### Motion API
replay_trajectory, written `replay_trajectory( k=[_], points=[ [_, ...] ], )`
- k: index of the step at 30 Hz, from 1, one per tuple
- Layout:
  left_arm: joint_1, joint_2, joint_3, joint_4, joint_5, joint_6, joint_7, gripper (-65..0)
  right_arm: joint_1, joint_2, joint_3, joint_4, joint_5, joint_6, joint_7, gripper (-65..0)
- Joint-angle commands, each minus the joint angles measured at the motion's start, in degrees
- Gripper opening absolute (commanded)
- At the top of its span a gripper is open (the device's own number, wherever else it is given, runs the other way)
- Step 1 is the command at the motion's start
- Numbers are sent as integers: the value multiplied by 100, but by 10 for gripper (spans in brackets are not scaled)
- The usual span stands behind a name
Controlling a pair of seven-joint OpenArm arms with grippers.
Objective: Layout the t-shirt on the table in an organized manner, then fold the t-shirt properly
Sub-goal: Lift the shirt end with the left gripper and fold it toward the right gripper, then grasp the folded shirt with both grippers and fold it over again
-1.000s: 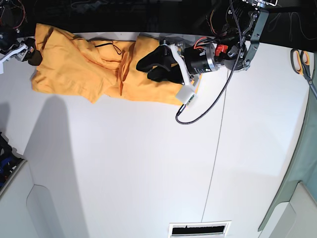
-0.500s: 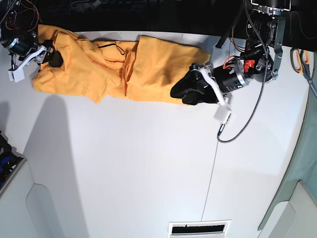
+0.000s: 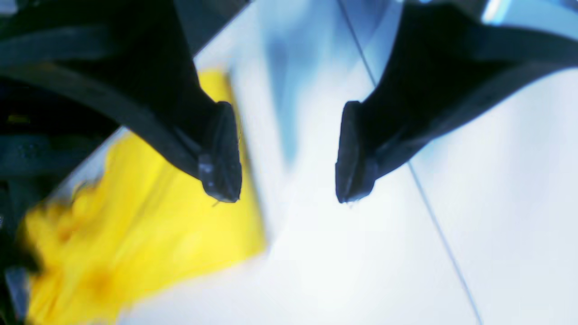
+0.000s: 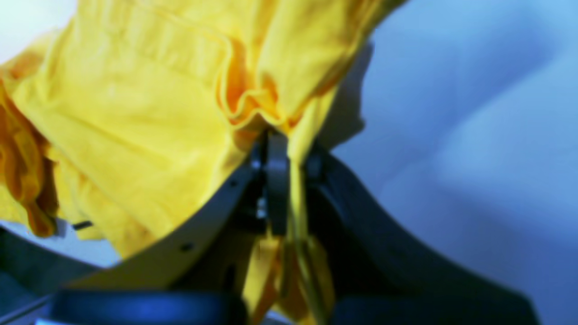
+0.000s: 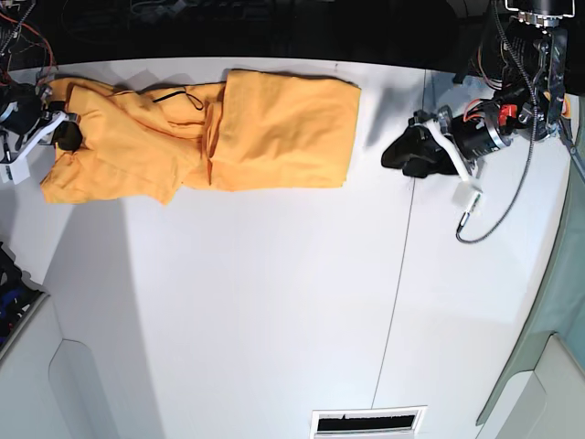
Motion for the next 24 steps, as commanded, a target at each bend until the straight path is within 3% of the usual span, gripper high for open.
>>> replay_trajectory(
  k=[1,7,12,17,24],
  points=[
    [-50,-46,70,-83,-122,-95,-184,-286,151,136,48,177,236,22,24,-650],
    [-50,131,802,-601,-116,-95,-229,-286,284,76,42,743,586,28,-304,-650],
    [-50,463,1038,-601,-92,-95,-227,-286,247,-227,-94,1416,769,70,-472,-650],
    [-50,717,1038,-601,223,-95,-229,-286,238,-634,-721,1829,756,68,-470,-650],
    [-66,758,1038,-605,229,-95,-229,-286,236,-1300,-1908,2061,472,68,-422,-650]
  ],
)
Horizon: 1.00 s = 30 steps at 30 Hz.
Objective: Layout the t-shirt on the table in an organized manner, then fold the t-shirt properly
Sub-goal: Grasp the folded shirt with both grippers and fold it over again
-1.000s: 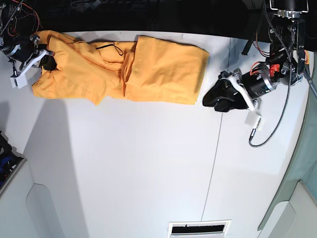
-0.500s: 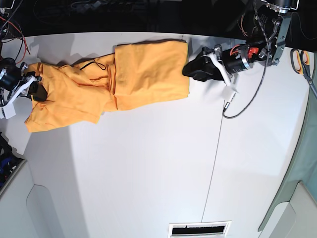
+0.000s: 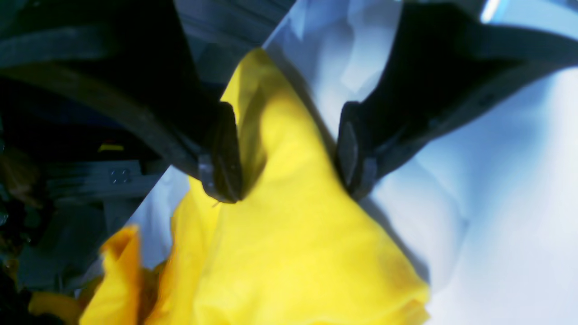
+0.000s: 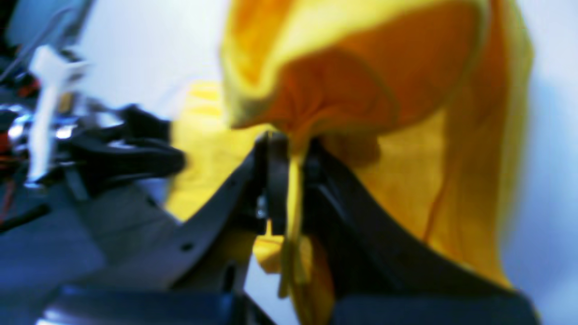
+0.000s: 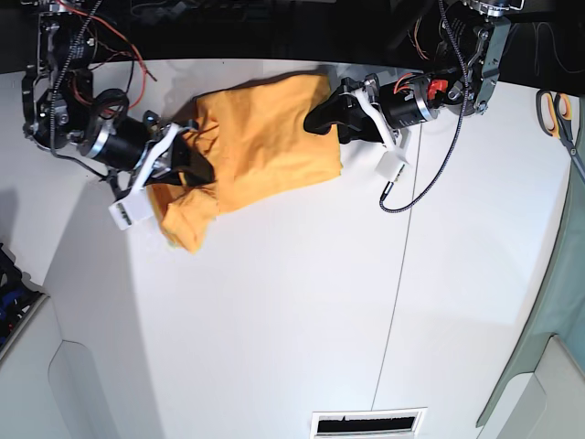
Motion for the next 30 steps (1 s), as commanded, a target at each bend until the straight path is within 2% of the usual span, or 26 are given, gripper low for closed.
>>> replay_trajectory(
  k=[1,4,10,11,13,15,22,25,30],
  points=[
    [-24,-20,0,42,70,-6,72,-287,46,-66,-136,101,31,48,155,-650],
    [-26,-20,0,42,90,-6,68,-286,48,-321,-645,79,-339,46,358,-650],
    [-59,-20,0,42,90,-6,4,-286,46,-765,-1547,-50,-907,44,356,-650],
    [-59,-20,0,42,90,-6,-11,-286,46,-815,-1663,-50,-962,44,356,-601],
    [-61,-22,0,42,90,-6,-20,-286,48,-890,-1847,-50,-1029,42,361,-425],
    [-61,-22,-7,42,90,-6,-17,-286,48,-953,-1902,-50,-1045,42,372,-334],
    [-59,-39,-98,57,37,-6,7,-286,66,-1010,-1891,105,-984,42,420,-329],
    [-57,-48,-391,146,-205,-6,262,-287,63,-1012,-1840,295,-986,42,415,-329],
    [-57,-428,-822,284,-737,-6,509,-287,63,-1012,-1596,581,-981,39,415,-329]
  ],
)
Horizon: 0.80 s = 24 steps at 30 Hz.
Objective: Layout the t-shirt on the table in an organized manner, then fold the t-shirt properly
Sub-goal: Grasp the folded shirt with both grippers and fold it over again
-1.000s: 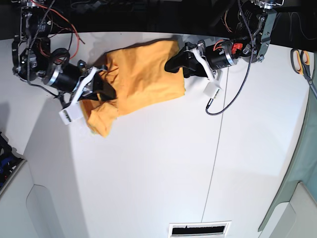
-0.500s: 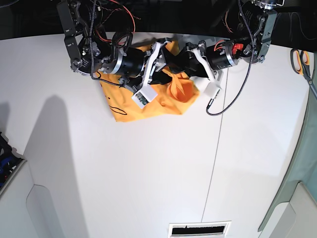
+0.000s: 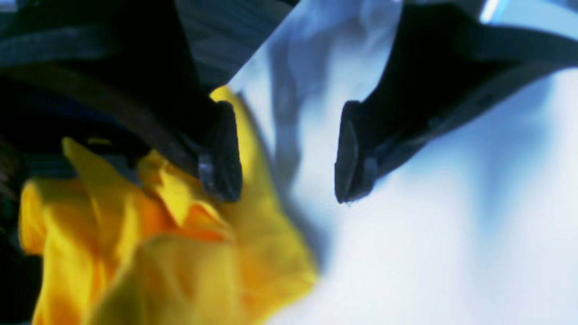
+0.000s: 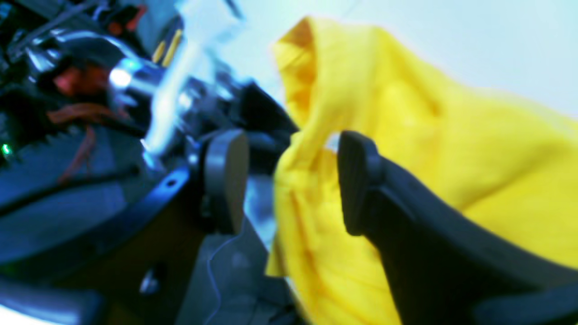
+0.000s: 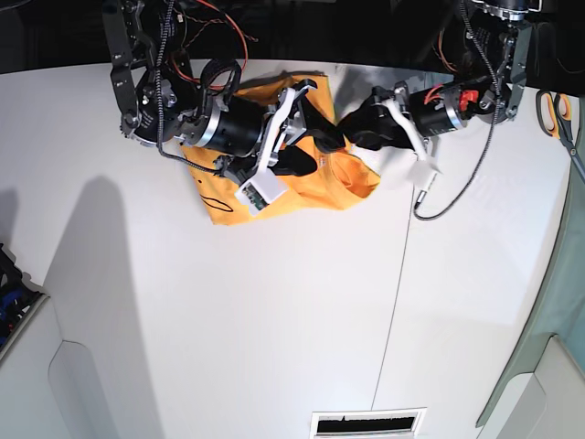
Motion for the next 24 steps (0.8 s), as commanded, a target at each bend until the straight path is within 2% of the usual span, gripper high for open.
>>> replay_trajectory(
  k=[1,5,10,12,15,16,20,24],
  points=[
    [-42,-157,-44,107,-190,-52,-57,-287,63,-20,83,160,136,39,129,-329],
    [-42,-595,-59,109,-317,-52,-57,-287,90,-20,457,203,393,15,138,-331],
    [-42,-920,-61,109,-433,-52,-57,-287,245,-15,920,179,157,-81,138,-338],
    [-44,-992,-61,170,-485,-52,-61,-287,269,-13,1058,96,39,-155,151,-424],
    [-44,-1054,-70,439,-481,-52,-61,-287,256,17,1123,-118,33,-151,55,-631],
    [-44,-1071,-70,570,-481,-52,-59,-287,234,22,1123,-170,120,-146,-37,-650],
    [-42,-1069,-70,1038,-479,-52,48,-287,-55,144,992,-264,592,-59,-168,-650],
    [-46,-1069,-72,1239,-479,-52,46,-287,-402,177,629,-264,619,-37,-168,-650]
  ],
)
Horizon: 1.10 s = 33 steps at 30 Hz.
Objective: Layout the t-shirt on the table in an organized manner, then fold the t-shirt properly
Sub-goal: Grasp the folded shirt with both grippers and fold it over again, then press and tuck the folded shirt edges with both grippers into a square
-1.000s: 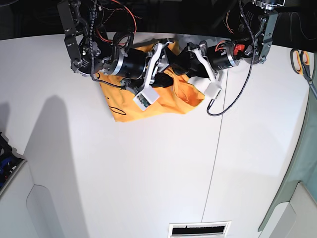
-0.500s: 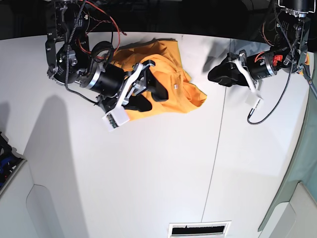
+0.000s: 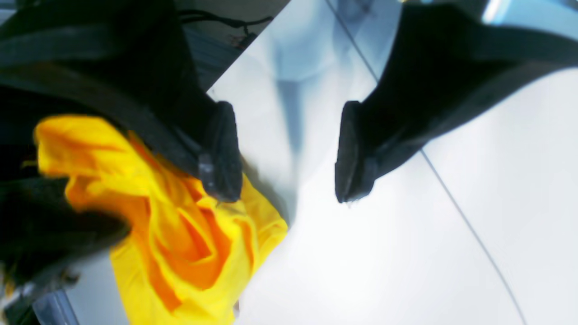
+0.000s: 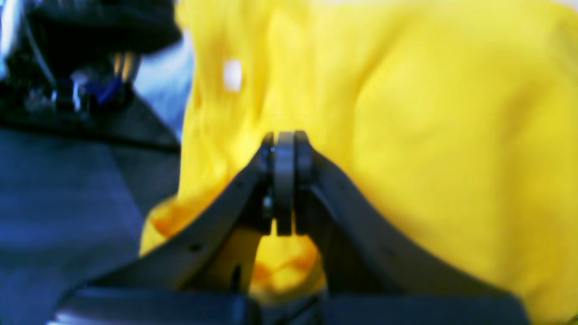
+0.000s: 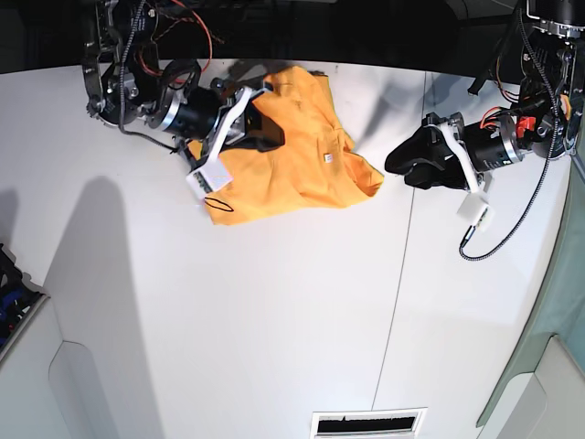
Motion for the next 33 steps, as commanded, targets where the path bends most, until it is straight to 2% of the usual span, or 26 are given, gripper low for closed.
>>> replay_trajectory(
  k=[1,5,8,12,15,18,23,28,33],
  points=[
    [-50,-81,-39,142,-138,-54,-83,-287,4,-28,-107,90,160,68,111,-650],
    [-50,-81,-109,247,-142,-54,-83,-287,-52,-31,-444,94,103,68,129,-650],
    [-48,-83,-393,330,-168,-54,-83,-287,33,-35,-422,96,66,63,431,-650],
    [-63,-267,-879,581,-398,-54,-83,-288,400,-107,-63,96,-15,61,496,-650],
    [-44,-516,-922,894,-407,-54,-55,-296,772,-212,400,94,-238,59,546,-650],
    [-11,-634,-494,1261,-433,-54,9,-312,1130,-223,822,22,-553,15,807,-650],
    [-13,-514,780,1521,-197,-54,26,-466,1891,-221,1091,-992,-1054,13,1078,-650],
    [-15,26,1692,1519,555,-54,-68,-475,2647,-219,1088,-2614,-1464,17,1663,-650],
    [26,411,1897,1213,984,-54,-162,-475,3097,-221,1088,-3646,-1504,24,1722,-650]
  ],
)
